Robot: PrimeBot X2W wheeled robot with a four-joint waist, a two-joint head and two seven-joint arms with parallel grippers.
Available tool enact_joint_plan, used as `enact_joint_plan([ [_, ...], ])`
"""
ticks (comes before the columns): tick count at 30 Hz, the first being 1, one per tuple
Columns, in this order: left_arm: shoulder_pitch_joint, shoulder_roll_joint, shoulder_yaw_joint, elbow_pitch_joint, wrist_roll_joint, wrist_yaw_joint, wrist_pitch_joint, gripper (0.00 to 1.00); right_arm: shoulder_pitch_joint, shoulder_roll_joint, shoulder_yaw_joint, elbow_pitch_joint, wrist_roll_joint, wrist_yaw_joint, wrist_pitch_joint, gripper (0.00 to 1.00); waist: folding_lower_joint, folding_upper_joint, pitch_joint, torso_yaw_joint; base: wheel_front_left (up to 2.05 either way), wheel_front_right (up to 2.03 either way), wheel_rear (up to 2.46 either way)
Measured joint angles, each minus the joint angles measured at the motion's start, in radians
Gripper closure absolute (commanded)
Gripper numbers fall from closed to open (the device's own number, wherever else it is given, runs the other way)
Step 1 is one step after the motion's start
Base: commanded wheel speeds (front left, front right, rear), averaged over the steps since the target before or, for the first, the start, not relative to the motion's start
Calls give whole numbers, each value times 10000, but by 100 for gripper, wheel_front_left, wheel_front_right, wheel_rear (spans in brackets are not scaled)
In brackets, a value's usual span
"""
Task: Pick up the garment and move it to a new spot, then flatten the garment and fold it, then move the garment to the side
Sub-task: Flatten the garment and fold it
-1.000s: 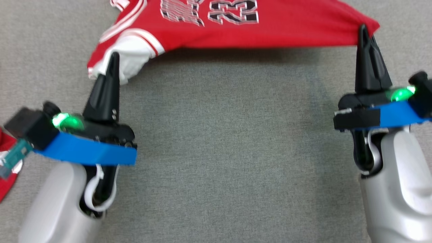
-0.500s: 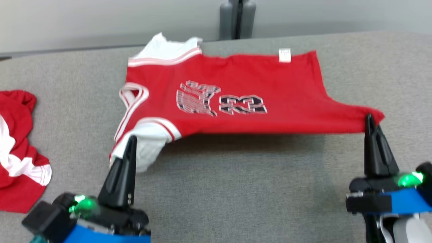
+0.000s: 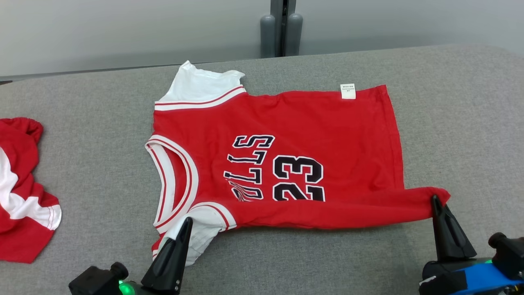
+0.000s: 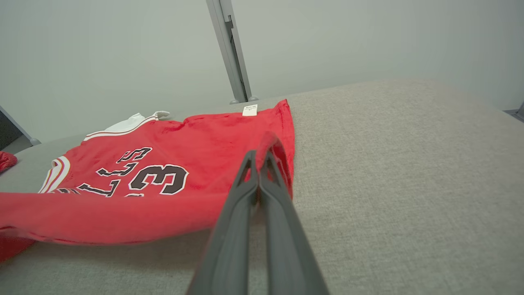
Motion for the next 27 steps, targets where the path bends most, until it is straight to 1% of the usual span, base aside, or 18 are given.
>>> enact_joint_plan([
  [3, -498, -67, -226, 823, 174, -282, -12, 100, -389, -2, 48, 700, -75, 0, -86, 100, 1, 0, 149, 83, 0, 0, 0],
  [7, -1044, -307, -326, 1511, 184, -512, -167, 100, -790, 0, 138, 1354, -104, 0, -270, 100, 2, 0, 371, 162, 0, 0, 0],
  [13, -1988, -228, -291, 2305, 439, -811, -232, 100, -1396, 2, 213, 2015, -67, 0, -500, 100, 2, 0, 701, 229, 0, 0, 0],
  [17, -3055, -27, -387, 2846, 888, -1076, -96, 100, -2020, 0, 203, 2391, -23, 0, -550, 100, 2, 0, 937, 234, 0, 0, 0],
  [22, -4614, -10, -512, 3607, 1172, -1337, 102, 100, -3063, 0, 56, 2886, 52, 0, -721, 100, 2, 0, 1302, 175, 0, 0, 0],
  [27, -5941, -151, -683, 4692, 1243, -1530, 201, 100, -4035, 0, -125, 3820, 46, 0, -826, 100, 3, 0, 1705, 102, 0, 0, 0],
])
